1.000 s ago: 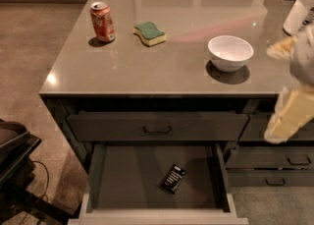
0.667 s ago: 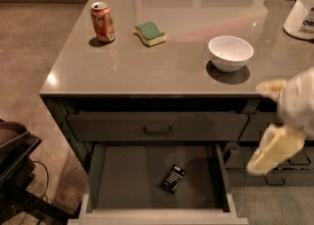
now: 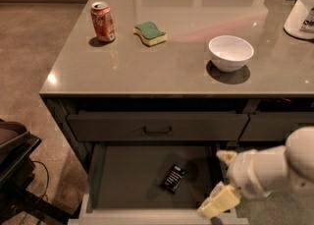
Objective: Pick rxbar chocolate from middle drawer and place on counter
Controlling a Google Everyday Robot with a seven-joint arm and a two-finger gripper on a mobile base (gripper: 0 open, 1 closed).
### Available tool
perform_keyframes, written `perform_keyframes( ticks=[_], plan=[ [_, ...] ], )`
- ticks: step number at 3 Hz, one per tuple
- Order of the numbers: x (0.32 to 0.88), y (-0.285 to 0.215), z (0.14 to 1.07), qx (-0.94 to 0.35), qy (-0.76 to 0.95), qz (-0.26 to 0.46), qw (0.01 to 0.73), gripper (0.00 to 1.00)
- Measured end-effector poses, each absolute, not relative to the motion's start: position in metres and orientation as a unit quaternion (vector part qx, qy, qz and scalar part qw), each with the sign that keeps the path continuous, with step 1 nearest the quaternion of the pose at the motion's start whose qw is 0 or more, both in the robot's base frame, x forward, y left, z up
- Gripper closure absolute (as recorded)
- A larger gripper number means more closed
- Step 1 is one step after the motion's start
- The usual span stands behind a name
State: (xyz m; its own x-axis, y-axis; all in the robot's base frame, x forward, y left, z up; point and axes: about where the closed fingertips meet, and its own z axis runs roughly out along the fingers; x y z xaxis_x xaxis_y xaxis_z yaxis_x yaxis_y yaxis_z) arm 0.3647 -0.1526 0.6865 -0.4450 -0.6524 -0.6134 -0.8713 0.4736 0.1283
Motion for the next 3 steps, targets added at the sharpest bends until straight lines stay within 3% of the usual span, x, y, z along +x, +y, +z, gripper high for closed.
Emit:
perform_keyframes(
  ticks=[3],
  plan=[
    [0.345,-0.134,0.595,-0.39,0.841,0.256,0.274,0.0]
  ],
)
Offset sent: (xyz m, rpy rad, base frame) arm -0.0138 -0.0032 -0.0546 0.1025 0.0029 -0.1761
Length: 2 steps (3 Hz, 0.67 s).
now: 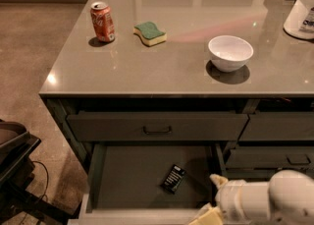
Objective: Pick rxbar chocolate from middle drawer and place on counter
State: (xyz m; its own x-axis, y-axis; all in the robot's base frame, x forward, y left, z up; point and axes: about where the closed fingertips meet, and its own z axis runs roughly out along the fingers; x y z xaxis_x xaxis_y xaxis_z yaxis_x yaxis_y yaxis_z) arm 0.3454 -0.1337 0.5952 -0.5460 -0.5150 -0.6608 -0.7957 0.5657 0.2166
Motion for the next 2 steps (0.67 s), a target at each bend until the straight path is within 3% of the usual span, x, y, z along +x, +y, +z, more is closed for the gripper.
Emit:
perform_keyframes(
  ticks=[1,2],
  plan=[
    [0.347,-0.108,0.528,-0.36,0.845,0.279,0.279,0.0],
    [0.36,-0.112,0.513,-0.337,0.853,0.267,0.295,0.0]
  ],
)
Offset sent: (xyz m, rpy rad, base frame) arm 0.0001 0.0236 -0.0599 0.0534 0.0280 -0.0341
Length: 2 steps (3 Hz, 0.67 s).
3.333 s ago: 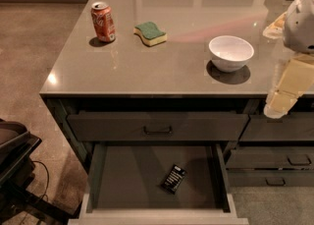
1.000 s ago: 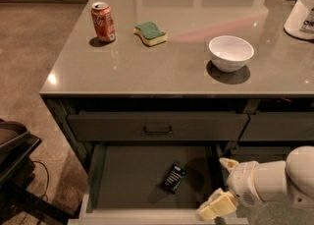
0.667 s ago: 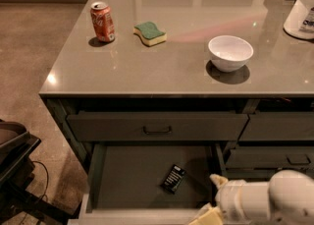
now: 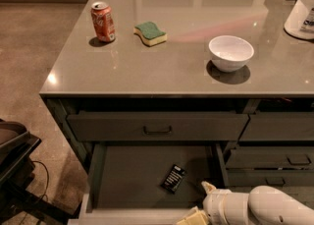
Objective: Pick rxbar chocolate from middle drawer and place on counter
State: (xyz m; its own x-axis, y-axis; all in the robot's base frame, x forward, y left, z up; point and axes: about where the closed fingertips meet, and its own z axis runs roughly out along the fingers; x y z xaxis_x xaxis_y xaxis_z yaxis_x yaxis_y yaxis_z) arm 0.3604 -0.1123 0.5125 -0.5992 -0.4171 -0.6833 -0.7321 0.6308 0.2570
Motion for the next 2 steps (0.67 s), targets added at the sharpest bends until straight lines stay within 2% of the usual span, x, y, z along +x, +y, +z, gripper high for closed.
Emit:
perform_keyframes(
  ticks=[1,2],
  plan=[
    [0.36,-0.114,0.51,-0.334,0.854,0.264,0.299,0.0],
    [0.386,-0.103,0.495,-0.353,0.84,0.256,0.323,0.0]
  ],
)
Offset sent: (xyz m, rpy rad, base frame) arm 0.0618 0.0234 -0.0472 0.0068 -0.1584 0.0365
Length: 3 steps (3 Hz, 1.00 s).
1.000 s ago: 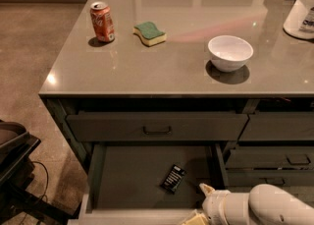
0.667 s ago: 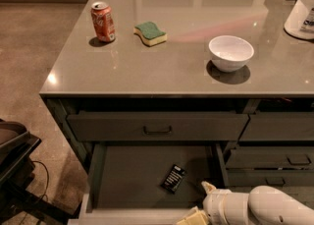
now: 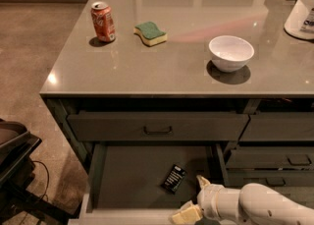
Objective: Pick rxbar chocolate from middle drawer and place on counter
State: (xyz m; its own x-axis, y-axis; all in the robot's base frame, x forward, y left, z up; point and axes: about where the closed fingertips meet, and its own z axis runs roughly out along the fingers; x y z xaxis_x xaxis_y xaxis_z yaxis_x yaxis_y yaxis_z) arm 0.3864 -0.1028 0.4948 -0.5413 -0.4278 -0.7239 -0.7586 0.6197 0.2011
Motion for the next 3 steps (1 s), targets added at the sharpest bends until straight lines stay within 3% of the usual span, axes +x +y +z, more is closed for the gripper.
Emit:
perform_keyframes(
  ticks=[2,3],
  plan=[
    [0.439,-0.074,0.464,-0.383,0.811,0.241,0.37,0.0],
    [0.44,-0.072,0.463,-0.383,0.811,0.242,0.371,0.0]
  ],
)
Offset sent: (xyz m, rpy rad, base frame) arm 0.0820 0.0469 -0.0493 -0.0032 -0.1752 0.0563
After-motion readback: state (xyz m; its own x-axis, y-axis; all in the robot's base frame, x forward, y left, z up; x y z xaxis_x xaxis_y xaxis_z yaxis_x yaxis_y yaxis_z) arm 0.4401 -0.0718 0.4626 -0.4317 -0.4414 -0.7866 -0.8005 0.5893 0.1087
